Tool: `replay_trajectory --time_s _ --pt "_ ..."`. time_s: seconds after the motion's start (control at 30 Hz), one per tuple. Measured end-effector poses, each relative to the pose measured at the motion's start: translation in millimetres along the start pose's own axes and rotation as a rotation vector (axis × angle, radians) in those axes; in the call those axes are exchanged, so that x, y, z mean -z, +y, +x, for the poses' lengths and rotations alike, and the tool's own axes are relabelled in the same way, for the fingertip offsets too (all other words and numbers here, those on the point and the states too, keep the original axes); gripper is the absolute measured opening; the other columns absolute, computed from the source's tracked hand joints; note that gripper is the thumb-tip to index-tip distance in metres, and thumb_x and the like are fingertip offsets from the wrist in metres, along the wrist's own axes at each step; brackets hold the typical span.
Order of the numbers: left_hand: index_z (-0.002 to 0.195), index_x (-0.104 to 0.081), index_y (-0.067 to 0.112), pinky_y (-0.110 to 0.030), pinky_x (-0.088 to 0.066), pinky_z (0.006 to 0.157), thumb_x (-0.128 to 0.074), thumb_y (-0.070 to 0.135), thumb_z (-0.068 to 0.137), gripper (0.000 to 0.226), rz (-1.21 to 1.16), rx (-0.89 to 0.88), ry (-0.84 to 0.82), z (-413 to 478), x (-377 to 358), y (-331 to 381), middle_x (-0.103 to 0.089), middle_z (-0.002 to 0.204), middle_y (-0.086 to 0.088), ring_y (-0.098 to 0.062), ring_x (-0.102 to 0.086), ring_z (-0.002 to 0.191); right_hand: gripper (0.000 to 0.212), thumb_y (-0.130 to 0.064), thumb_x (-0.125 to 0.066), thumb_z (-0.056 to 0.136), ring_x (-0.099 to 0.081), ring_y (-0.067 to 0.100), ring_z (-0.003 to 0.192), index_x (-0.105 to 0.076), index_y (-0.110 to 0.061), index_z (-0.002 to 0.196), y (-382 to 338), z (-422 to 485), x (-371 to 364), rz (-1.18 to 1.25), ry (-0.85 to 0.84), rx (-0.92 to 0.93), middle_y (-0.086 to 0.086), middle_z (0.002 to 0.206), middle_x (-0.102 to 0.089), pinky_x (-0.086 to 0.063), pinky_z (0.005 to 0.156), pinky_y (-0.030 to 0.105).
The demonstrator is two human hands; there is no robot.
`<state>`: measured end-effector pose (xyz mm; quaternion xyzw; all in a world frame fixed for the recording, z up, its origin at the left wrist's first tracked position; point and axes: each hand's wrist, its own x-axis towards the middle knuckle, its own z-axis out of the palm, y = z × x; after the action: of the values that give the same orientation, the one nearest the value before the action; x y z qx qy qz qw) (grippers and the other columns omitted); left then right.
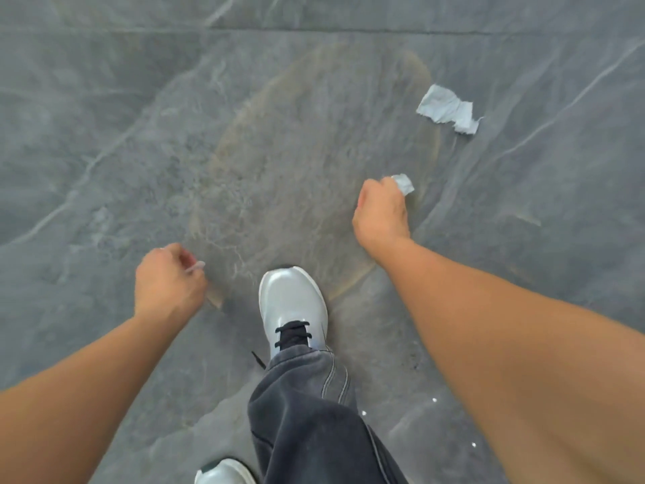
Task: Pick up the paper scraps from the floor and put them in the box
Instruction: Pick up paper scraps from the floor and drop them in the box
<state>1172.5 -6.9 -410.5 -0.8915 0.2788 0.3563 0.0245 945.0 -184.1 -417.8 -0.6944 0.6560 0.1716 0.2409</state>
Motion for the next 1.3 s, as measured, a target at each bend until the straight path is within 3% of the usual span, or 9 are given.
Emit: replay_trajectory --time_s 0.13,0.33,0.53,0.77,0.9,1.03,1.3 --pt "0.072 -0.057 0.013 -0.029 -0.037 0.063 -0.06 0.013 0.082 0.011 -0.044 -0.133 -0.017 -18 23 48 -0.062 0.079 -0.013 -0.03 -0.056 0.072 0.017 0.002 -0.05 0.084 -0.052 0.036 0.102 -0.056 -0.004 0.099 -17 -19 39 0.089 -0.025 0.042 0.014 0.113 -0.05 -0.046 0.077 0.039" --pt "0.073 -0.055 0.015 -0.03 -0.037 0.063 -0.053 0.009 0.078 0.008 -0.041 -0.396 -0.016 -71 69 82 -0.06 0.08 -0.009 -0.027 -0.055 0.073 0.016 0.001 -0.05 0.082 -0.054 0.037 0.094 -0.055 -0.006 0.095 -31 -78 103 0.198 0.064 0.049 0.014 0.11 -0.05 -0.046 0.075 0.039" --pt "0.072 -0.057 0.016 -0.031 -0.04 0.063 -0.054 0.009 0.077 0.009 0.009 -0.544 0.032 -169 121 45 -0.06 0.079 -0.007 -0.027 -0.057 0.076 0.013 -0.004 -0.052 0.081 -0.056 0.035 0.087 -0.055 -0.009 0.093 -13 -208 136 0.325 0.142 -0.044 0.014 0.106 -0.052 -0.049 0.073 0.039" --pt "0.072 -0.055 0.018 -0.032 -0.042 0.066 -0.055 0.009 0.077 0.01 0.168 -0.675 0.039 -288 143 11 -0.057 0.082 -0.007 -0.028 -0.058 0.081 0.025 -0.002 -0.056 0.081 -0.062 0.037 0.099 -0.049 -0.01 0.103 25 -368 145 0.347 0.097 -0.088 0.016 0.109 -0.059 -0.05 0.078 0.038" --pt "0.078 -0.059 0.016 -0.03 -0.039 0.068 -0.055 0.01 0.077 0.007 0.224 -0.749 0.02 -351 106 15 -0.058 0.087 -0.006 -0.028 -0.057 0.085 0.024 0.001 -0.05 0.081 -0.057 0.036 0.103 -0.052 -0.009 0.103 85 -440 117 0.374 0.086 -0.155 0.013 0.118 -0.051 -0.044 0.073 0.034" --pt "0.082 -0.061 0.017 -0.029 -0.041 0.07 -0.053 0.011 0.077 0.011 0.308 -0.87 -0.07 -429 33 16 -0.056 0.089 -0.004 -0.027 -0.058 0.087 0.025 -0.004 -0.047 0.088 -0.053 0.034 0.115 -0.057 -0.004 0.11 167 -504 68 0.553 0.12 -0.349 0.018 0.128 -0.049 -0.045 0.087 0.034" --pt "0.081 -0.058 0.022 -0.026 -0.041 0.068 -0.057 0.009 0.072 0.016 0.622 -1.041 -0.38 -616 -167 -4 -0.058 0.089 -0.003 -0.026 -0.058 0.084 0.017 -0.006 -0.049 0.086 -0.057 0.034 0.097 -0.062 -0.004 0.096 362 -682 -71 0.809 0.134 -0.58 0.018 0.105 -0.056 -0.043 0.075 0.033"
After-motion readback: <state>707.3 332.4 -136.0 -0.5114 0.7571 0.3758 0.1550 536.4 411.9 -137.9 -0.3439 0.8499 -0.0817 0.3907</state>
